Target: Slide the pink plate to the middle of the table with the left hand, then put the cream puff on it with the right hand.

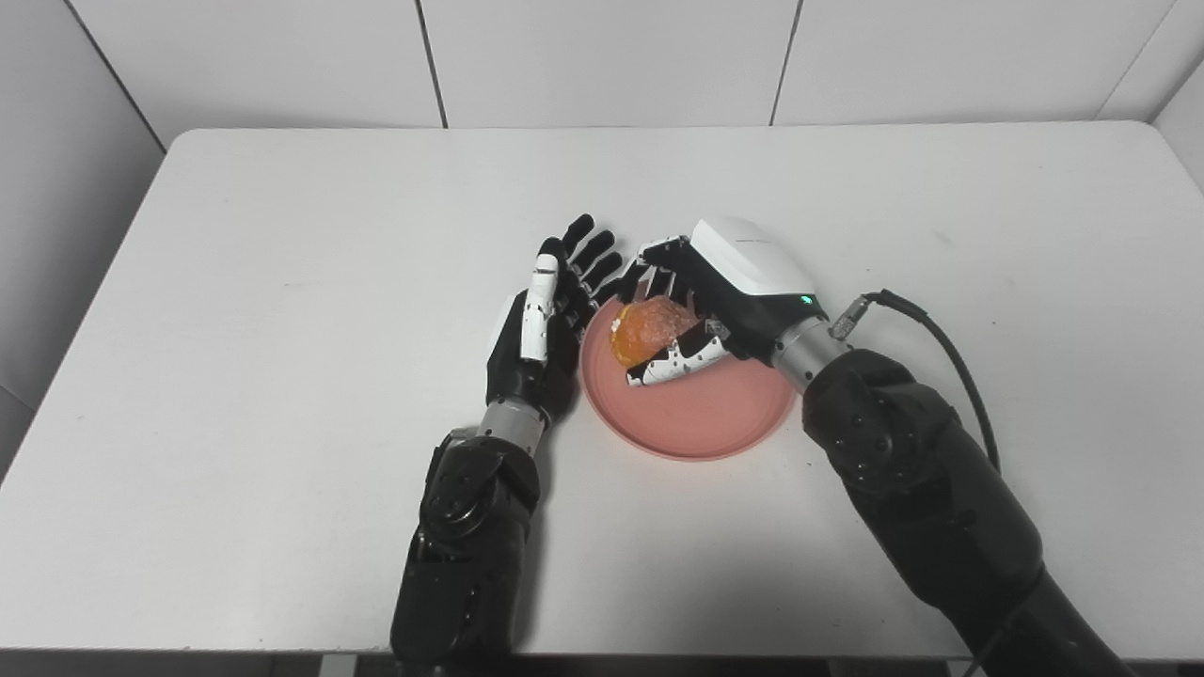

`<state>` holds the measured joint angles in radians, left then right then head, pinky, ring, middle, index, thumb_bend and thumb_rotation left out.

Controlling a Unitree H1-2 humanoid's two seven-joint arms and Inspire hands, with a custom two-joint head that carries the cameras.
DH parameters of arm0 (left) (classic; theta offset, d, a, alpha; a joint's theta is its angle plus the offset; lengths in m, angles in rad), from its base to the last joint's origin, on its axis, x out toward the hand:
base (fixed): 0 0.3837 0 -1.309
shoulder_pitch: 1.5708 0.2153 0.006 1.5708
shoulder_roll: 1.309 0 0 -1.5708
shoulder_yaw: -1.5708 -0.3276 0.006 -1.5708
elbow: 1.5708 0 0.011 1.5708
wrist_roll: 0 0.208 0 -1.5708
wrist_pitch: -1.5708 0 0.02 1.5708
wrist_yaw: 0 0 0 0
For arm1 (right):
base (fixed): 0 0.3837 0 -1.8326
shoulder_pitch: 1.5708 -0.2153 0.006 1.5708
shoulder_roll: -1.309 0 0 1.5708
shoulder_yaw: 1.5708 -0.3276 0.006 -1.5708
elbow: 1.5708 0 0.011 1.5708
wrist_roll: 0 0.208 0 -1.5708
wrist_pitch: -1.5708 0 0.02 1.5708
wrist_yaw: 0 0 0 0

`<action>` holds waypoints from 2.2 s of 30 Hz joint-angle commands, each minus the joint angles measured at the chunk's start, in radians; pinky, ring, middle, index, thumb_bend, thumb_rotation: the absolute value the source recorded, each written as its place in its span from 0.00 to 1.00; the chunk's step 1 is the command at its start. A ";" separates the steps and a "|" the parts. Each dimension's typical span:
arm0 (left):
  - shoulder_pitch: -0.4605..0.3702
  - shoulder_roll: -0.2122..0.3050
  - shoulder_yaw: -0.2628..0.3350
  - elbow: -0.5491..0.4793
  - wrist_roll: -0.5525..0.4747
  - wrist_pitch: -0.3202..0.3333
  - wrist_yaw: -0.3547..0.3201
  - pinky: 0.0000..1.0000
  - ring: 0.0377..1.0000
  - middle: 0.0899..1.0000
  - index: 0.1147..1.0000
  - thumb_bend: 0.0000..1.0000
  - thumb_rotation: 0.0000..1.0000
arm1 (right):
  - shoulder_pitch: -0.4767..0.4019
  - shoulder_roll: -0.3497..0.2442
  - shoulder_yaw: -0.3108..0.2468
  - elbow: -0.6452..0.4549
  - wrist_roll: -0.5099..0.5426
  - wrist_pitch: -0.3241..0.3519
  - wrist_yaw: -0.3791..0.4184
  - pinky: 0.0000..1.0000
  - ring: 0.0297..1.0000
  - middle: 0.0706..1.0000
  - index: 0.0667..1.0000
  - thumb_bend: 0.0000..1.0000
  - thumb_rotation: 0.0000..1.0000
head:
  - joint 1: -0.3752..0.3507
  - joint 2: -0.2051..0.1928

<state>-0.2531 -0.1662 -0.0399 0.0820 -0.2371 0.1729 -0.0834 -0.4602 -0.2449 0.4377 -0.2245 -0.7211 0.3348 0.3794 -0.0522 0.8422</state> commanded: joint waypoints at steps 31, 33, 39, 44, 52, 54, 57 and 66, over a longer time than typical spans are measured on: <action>0.019 0.001 0.006 -0.007 0.000 0.062 0.007 0.90 0.90 0.91 0.90 0.43 1.00 | 0.022 -0.042 -0.018 -0.015 -0.042 -0.038 0.005 0.28 0.34 0.37 0.50 0.52 0.00 | -0.029 0.024; 0.020 0.001 0.007 -0.007 0.000 0.062 0.008 0.90 0.90 0.91 0.89 0.43 1.00 | 0.024 -0.042 -0.017 -0.010 -0.044 -0.043 0.002 0.29 0.34 0.37 0.50 0.52 0.00 | -0.030 0.024; 0.021 0.001 0.007 -0.008 -0.001 0.063 0.007 0.90 0.91 0.91 0.90 0.42 1.00 | 0.031 -0.044 -0.010 0.020 -0.060 -0.078 -0.031 0.31 0.36 0.38 0.50 0.52 0.00 | -0.031 0.025; 0.020 0.000 0.006 -0.014 0.000 0.072 0.009 0.90 0.91 0.91 0.90 0.42 1.00 | 0.034 -0.041 -0.010 0.018 -0.073 -0.073 -0.022 0.39 0.45 0.42 0.49 0.53 0.00 | -0.032 0.027; 0.020 -0.002 0.009 -0.014 -0.002 0.073 0.009 0.90 0.90 0.91 0.89 0.42 1.00 | 0.028 -0.047 0.006 0.006 -0.106 -0.061 0.022 0.52 0.60 0.63 0.56 0.65 0.13 | -0.033 0.029; 0.019 -0.001 0.009 -0.013 -0.002 0.071 0.008 0.90 0.90 0.91 0.89 0.42 1.00 | 0.024 -0.052 0.011 -0.001 -0.116 -0.057 0.043 0.54 0.63 0.67 0.66 0.76 0.15 | -0.034 0.028; 0.019 -0.001 0.010 -0.012 -0.003 0.070 0.007 0.89 0.90 0.90 0.89 0.41 1.00 | 0.020 -0.059 0.016 -0.013 -0.132 -0.052 0.074 0.47 0.64 0.74 0.78 0.82 0.27 | -0.034 0.028; 0.016 0.005 0.006 -0.014 0.003 0.079 0.009 0.90 0.91 0.90 0.89 0.42 1.00 | 0.013 -0.061 0.013 -0.047 -0.148 -0.050 0.154 0.54 0.76 0.86 0.90 0.89 0.45 | -0.034 0.029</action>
<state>-0.2528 -0.1624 -0.0350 0.0598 -0.2379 0.2125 -0.0831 -0.4203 -0.3018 0.4550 -0.2359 -0.8719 0.2951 0.5200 -0.0874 0.8698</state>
